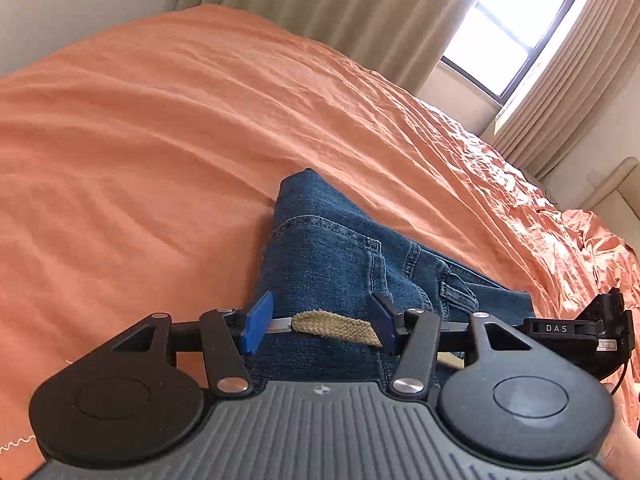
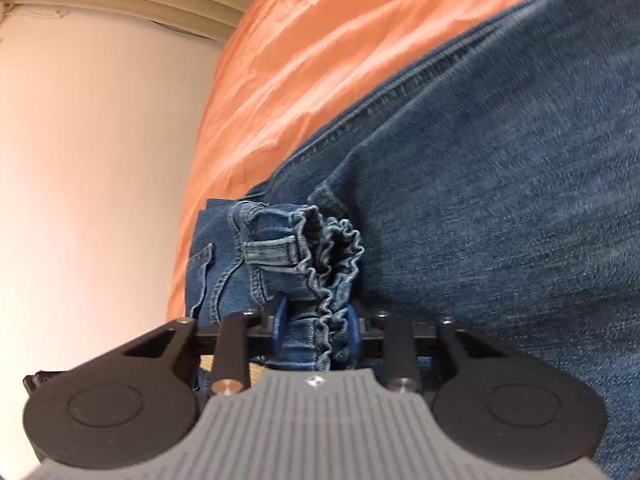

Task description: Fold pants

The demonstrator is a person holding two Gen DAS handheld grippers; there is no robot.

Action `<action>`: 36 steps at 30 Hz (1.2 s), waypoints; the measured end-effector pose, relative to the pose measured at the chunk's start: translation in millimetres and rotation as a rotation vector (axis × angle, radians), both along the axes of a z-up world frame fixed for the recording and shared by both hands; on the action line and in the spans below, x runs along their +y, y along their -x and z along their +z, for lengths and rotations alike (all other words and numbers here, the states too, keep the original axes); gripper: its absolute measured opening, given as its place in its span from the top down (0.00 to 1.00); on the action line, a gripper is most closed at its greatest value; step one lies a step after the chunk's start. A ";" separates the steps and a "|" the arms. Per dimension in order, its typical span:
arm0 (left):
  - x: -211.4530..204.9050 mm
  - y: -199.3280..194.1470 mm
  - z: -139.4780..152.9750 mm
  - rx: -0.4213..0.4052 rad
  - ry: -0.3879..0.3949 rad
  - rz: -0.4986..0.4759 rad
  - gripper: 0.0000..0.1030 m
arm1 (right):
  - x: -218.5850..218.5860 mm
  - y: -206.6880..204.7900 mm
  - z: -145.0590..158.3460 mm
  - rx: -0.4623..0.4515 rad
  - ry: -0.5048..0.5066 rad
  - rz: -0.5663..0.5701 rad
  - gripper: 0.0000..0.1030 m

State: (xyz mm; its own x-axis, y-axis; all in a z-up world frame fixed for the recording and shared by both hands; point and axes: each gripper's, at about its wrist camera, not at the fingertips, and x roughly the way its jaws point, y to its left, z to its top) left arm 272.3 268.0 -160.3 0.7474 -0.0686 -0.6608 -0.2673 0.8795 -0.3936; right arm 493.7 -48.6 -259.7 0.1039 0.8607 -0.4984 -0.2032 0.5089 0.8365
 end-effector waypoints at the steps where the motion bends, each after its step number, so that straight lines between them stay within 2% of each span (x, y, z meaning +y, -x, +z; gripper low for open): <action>1: 0.4 0.9 1.0 -0.001 -0.002 0.002 0.43 | 2.8 1.8 11.7 -0.039 0.019 0.014 0.84; 2: 1.5 1.7 2.6 -0.004 0.000 0.005 0.47 | 6.8 2.8 24.5 -0.072 0.042 0.028 0.85; 7: 0.4 9.4 19.2 -0.067 0.030 0.055 0.50 | 34.7 0.8 113.0 -0.202 0.128 0.085 0.87; 10: -7.5 10.7 32.1 -0.095 0.002 0.075 0.60 | 53.6 -5.9 171.9 -0.270 0.188 0.109 0.88; 12: -13.5 9.3 40.4 -0.104 -0.007 0.070 0.60 | 52.4 -11.1 203.3 -0.319 0.210 0.103 0.89; 14: -23.1 6.3 48.8 -0.115 -0.014 0.048 0.60 | 38.2 -18.2 224.4 -0.337 0.220 0.082 0.89; 17: -40.5 -2.6 56.3 -0.117 -0.047 -0.003 0.60 | 3.0 -27.6 235.8 -0.345 0.240 0.031 0.89; 19: -51.9 -9.8 56.7 -0.115 -0.063 -0.040 0.60 | -36.5 -30.7 230.6 -0.327 0.253 -0.012 0.89; 21: -62.2 -17.3 52.6 -0.107 -0.066 -0.072 0.60 | -66.0 -34.5 213.2 -0.313 0.277 -0.055 0.89; 24: -76.0 -26.0 37.2 -0.087 -0.053 -0.111 0.60 | -117.7 -36.0 157.1 -0.275 0.321 -0.124 0.89; 27: -88.7 -31.5 16.7 -0.048 -0.058 -0.140 0.60 | -153.5 -40.0 88.5 -0.162 0.367 -0.182 0.89; 29: -93.2 -34.5 5.4 -0.020 -0.064 -0.151 0.60 | -173.0 -38.0 49.4 -0.096 0.345 -0.216 0.89; 31: -95.1 -36.1 -0.9 -0.002 -0.074 -0.155 0.60 | -185.3 -38.4 36.4 -0.077 0.274 -0.242 0.89; 33: -95.2 -38.8 -3.3 0.007 -0.084 -0.160 0.60 | -188.3 -37.3 37.8 -0.079 0.254 -0.232 0.89; 36: -95.0 -38.5 -1.4 0.000 -0.095 -0.170 0.60 | -198.2 -36.2 41.3 -0.073 0.166 -0.238 0.90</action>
